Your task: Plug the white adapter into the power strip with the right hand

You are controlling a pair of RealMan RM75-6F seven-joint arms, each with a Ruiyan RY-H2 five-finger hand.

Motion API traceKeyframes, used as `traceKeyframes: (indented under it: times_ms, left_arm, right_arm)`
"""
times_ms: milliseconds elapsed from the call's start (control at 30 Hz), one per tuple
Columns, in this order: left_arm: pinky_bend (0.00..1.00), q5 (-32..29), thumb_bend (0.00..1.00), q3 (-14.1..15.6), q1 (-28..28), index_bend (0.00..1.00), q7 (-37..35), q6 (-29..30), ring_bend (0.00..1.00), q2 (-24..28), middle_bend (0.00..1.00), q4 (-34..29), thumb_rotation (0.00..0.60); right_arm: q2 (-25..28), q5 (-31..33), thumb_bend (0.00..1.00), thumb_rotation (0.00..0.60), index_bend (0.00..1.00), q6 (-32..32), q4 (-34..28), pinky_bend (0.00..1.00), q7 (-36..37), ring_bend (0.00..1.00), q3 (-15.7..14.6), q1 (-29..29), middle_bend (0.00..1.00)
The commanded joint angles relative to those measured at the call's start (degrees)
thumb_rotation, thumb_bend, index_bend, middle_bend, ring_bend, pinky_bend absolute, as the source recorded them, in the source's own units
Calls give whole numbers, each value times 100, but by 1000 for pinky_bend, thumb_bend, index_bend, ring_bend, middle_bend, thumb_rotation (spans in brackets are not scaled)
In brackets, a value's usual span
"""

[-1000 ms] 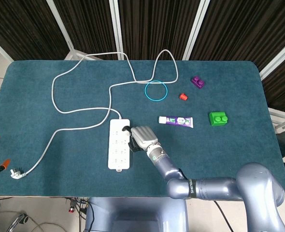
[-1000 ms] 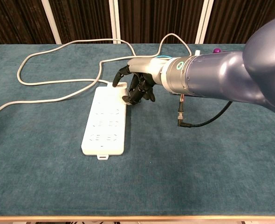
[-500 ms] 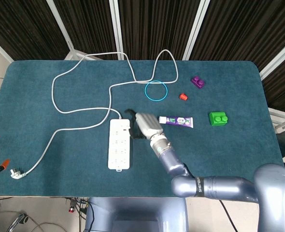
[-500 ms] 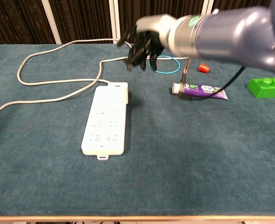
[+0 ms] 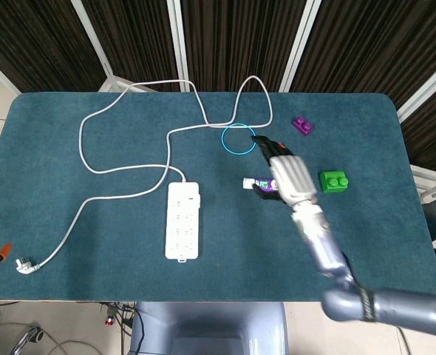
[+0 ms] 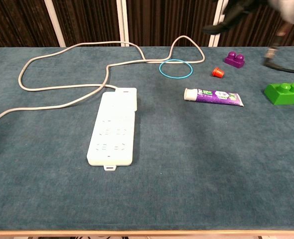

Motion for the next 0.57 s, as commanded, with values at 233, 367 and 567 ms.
traceKeyframes:
  times_ms: [233,367,567]
  left_arm:
    - [126,109,143,65,-16,272,-4,-58,17,30,103,-8,600]
    - [126,103,143,48,-18,272,-55,-57,17,42,103,28,600]
    - [126,223,143,81,1,272,-122,0,17,77,103,62,600]
  right_arm:
    - [693,-3043,359,600,79,2629,415,238,714,146,-2185,-2693,115]
    - [756,-3416,359,600,79,2934,714,238,613,142,-2441,-3085,109]
    - [835,-3301,359,600,79,2760,835,223,298,141,-2370,-3394,105]
